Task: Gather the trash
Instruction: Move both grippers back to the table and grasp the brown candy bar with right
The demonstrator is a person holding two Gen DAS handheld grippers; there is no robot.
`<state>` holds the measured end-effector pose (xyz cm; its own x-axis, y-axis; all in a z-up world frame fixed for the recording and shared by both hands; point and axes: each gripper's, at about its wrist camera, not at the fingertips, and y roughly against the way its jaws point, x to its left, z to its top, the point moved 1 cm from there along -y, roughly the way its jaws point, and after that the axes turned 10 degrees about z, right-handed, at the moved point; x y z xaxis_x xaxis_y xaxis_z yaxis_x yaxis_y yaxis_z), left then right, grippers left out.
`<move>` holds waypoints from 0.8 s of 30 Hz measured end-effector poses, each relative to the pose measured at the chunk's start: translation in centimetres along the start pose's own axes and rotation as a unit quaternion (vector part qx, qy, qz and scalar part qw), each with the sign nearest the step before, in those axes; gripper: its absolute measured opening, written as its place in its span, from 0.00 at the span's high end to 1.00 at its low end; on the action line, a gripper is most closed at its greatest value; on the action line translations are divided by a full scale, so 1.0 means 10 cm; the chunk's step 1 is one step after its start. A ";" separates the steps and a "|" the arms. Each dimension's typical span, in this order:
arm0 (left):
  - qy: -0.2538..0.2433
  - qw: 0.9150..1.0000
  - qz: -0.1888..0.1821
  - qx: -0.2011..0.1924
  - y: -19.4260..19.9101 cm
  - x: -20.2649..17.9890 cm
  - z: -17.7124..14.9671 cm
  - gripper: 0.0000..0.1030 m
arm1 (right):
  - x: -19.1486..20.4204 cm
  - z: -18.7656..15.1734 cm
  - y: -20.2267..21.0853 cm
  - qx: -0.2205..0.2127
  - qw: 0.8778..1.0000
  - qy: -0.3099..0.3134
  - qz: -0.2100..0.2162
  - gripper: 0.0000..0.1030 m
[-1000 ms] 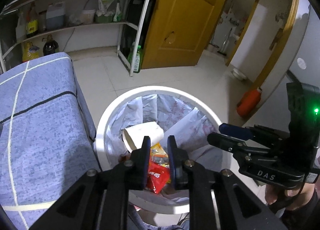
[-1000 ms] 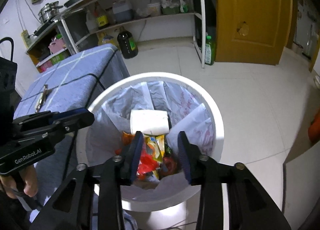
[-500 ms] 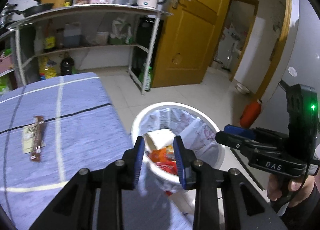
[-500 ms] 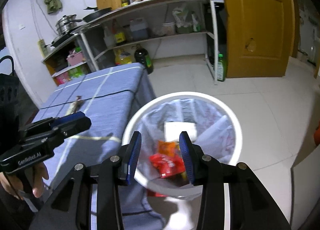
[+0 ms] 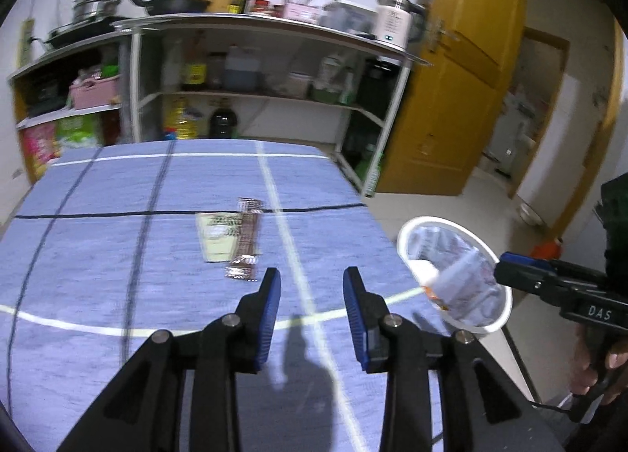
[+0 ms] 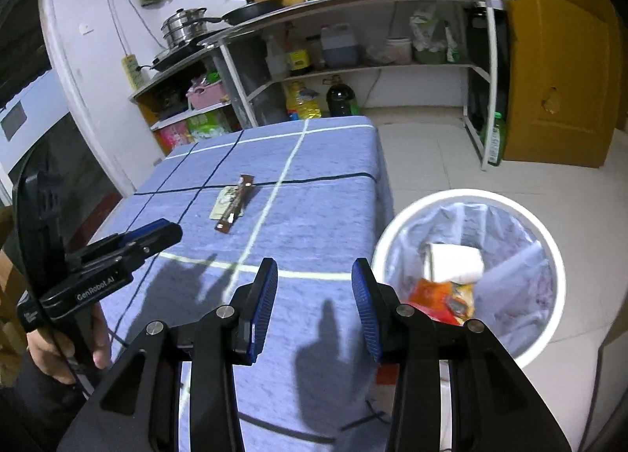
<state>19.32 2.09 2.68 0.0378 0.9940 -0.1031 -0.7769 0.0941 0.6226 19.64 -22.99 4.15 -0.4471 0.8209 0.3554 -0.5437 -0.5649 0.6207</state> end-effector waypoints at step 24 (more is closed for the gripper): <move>0.071 0.995 0.066 0.003 -0.19 1.12 0.15 0.66 | 0.70 0.53 -1.60 0.079 0.996 0.045 0.002 0.61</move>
<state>22.15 13.09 1.49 -0.1546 0.9796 -0.1282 -0.7647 -0.0365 0.6434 28.95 -7.73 0.39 -0.5146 0.8036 0.2989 -0.4256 -0.5420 0.7246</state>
